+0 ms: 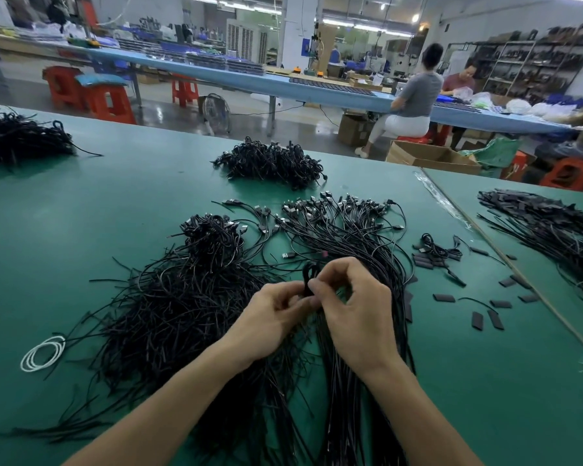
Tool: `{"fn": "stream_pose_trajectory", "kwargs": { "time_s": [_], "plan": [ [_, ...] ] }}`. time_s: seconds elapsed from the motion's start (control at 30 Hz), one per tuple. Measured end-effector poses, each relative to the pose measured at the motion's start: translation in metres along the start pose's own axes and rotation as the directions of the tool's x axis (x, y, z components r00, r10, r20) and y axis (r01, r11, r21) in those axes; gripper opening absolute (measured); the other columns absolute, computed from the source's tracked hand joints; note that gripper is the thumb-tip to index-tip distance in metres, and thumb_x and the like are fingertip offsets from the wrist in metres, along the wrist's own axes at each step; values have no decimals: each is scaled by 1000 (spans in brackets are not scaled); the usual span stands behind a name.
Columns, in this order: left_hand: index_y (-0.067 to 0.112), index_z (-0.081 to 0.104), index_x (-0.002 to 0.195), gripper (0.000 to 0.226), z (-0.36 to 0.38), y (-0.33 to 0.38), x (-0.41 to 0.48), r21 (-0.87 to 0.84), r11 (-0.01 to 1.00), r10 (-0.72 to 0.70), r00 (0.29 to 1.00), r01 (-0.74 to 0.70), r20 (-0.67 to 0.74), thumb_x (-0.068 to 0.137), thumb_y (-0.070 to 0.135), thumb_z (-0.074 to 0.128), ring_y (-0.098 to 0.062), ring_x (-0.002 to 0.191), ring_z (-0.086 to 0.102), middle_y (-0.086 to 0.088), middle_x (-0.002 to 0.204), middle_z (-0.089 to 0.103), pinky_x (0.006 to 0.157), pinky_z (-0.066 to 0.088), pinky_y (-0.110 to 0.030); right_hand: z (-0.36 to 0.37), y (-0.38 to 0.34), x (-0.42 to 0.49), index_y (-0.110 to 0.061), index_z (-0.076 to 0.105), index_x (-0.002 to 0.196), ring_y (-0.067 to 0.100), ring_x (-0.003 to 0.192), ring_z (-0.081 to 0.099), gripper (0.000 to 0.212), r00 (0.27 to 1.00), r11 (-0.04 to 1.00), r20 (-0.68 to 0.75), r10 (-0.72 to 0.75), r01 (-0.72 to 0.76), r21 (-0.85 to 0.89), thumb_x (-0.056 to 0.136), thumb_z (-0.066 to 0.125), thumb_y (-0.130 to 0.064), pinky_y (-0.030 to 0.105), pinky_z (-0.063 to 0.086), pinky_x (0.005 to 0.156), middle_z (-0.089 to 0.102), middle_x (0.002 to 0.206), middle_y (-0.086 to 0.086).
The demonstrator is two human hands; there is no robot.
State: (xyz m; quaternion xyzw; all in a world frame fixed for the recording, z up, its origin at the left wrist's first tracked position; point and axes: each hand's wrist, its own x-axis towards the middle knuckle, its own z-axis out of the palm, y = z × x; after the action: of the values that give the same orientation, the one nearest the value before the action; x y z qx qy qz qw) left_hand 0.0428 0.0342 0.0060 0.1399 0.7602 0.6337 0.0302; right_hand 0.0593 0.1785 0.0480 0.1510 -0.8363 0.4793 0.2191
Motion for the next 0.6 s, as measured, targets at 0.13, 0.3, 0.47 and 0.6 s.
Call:
{"fn": "stream_pose_trajectory", "kwargs": {
  "time_s": [0.13,0.3,0.47,0.6],
  "plan": [
    [29,71,103,19,4,4,-1,-180,983,28,996,-43,-89,98,14,61,-15,62,58,-7,69,64,56,51,-29,9,3,-5,-14,62,84,9,73,67,17,959,849,25,283,-263,458,86,72,0,21,54,70,69,76,-4],
    [20,54,135,48,-5,12,-1,-612,789,11,997,-52,-71,101,0,27,-27,107,70,-17,112,73,83,57,-30,14,8,-12,-11,62,85,18,80,64,17,839,470,304,450,-513,718,72,73,-15,29,56,80,67,86,11],
    [31,43,142,51,-6,16,-4,-644,763,-5,997,-49,-81,99,54,29,-29,114,67,-21,113,72,97,48,-40,10,12,-11,-15,62,77,18,81,64,17,829,518,343,441,-547,657,80,74,-3,34,53,86,67,83,9],
    [20,48,138,46,-2,16,-8,-495,860,104,992,-124,-66,97,42,51,-24,119,65,-18,104,75,101,47,-33,6,11,-6,-2,64,88,13,80,68,9,879,648,302,370,-477,594,83,72,0,19,54,72,73,82,3]
  ]
}}
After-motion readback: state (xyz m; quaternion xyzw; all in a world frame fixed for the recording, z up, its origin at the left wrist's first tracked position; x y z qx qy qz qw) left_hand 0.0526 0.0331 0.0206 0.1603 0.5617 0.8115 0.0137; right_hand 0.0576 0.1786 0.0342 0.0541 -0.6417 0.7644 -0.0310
